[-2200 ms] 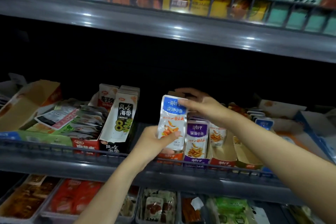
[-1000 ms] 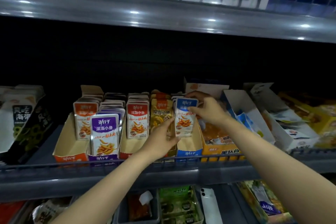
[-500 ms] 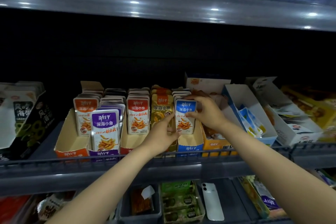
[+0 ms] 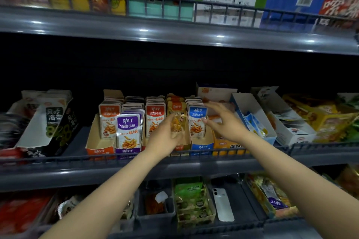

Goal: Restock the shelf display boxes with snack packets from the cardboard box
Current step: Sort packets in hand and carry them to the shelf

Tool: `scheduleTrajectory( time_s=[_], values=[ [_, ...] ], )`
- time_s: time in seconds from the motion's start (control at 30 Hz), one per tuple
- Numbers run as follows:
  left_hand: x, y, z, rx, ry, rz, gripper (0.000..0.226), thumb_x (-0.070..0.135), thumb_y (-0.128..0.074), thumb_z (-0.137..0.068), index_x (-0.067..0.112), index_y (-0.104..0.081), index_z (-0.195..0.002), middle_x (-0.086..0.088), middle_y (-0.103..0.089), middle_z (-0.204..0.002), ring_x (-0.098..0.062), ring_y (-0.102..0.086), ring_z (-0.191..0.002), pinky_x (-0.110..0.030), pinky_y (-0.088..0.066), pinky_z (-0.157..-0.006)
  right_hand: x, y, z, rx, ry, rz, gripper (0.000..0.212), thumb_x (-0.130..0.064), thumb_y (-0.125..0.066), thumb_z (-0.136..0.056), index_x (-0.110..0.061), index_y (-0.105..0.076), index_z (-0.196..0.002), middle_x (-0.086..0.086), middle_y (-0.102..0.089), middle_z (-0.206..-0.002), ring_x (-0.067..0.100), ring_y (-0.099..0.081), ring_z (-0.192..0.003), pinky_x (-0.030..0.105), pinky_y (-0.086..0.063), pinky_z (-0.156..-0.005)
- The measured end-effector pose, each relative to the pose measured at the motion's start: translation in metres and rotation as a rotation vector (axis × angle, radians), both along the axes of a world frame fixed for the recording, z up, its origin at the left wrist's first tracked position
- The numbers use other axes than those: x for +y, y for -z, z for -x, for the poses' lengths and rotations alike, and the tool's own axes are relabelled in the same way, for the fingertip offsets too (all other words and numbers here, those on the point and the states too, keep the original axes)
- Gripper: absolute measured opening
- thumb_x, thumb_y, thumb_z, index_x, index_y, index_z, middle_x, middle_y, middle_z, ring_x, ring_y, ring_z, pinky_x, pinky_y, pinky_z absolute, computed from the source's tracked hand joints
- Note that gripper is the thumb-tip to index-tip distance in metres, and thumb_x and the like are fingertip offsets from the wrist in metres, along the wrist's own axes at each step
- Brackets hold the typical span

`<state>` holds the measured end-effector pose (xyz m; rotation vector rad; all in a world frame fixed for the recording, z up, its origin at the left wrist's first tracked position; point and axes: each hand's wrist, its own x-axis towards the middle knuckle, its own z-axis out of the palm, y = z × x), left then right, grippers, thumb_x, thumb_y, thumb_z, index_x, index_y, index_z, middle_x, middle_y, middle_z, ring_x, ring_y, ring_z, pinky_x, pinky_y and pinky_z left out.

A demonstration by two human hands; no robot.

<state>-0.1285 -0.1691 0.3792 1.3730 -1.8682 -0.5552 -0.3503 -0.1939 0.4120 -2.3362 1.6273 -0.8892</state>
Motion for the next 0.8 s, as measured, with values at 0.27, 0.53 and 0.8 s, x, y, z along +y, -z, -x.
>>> scheduleTrajectory(
  time_s=[0.27,0.53,0.8],
  values=[
    [0.076,0.029,-0.065,-0.324,-0.01,0.166,0.065,0.049,-0.048,-0.093,0.023,-0.027,-0.148,0.003,-0.034,-0.151,-0.015,-0.03,-0.138,-0.029,-0.026,-0.11,0.092,0.043,-0.043,-0.025,-0.115,-0.085,0.06,-0.041,-0.056,-0.091,-0.033,-0.031,-0.145,-0.008,-0.026,-0.155,0.01,-0.022,-0.143,0.035,-0.026,-0.115],
    [0.144,0.145,-0.136,-0.481,-0.013,-0.087,0.065,0.055,-0.042,-0.093,0.023,-0.028,-0.148,0.003,-0.035,-0.15,-0.014,-0.03,-0.138,-0.03,-0.028,-0.111,0.146,0.157,-0.093,0.089,-0.144,-0.334,0.061,-0.041,-0.055,-0.092,-0.032,-0.028,-0.146,-0.01,-0.021,-0.156,0.012,-0.025,-0.141,0.034,-0.029,-0.114],
    [0.184,0.268,-0.183,-0.572,-0.044,-0.516,0.065,0.052,-0.043,-0.094,0.02,-0.027,-0.148,-0.002,-0.032,-0.152,-0.022,-0.031,-0.138,-0.036,-0.031,-0.111,0.17,0.285,-0.114,0.193,-0.134,-0.648,0.066,-0.042,-0.054,-0.093,-0.026,-0.023,-0.149,-0.004,-0.018,-0.157,0.016,-0.017,-0.145,0.03,-0.021,-0.115]
  ],
)
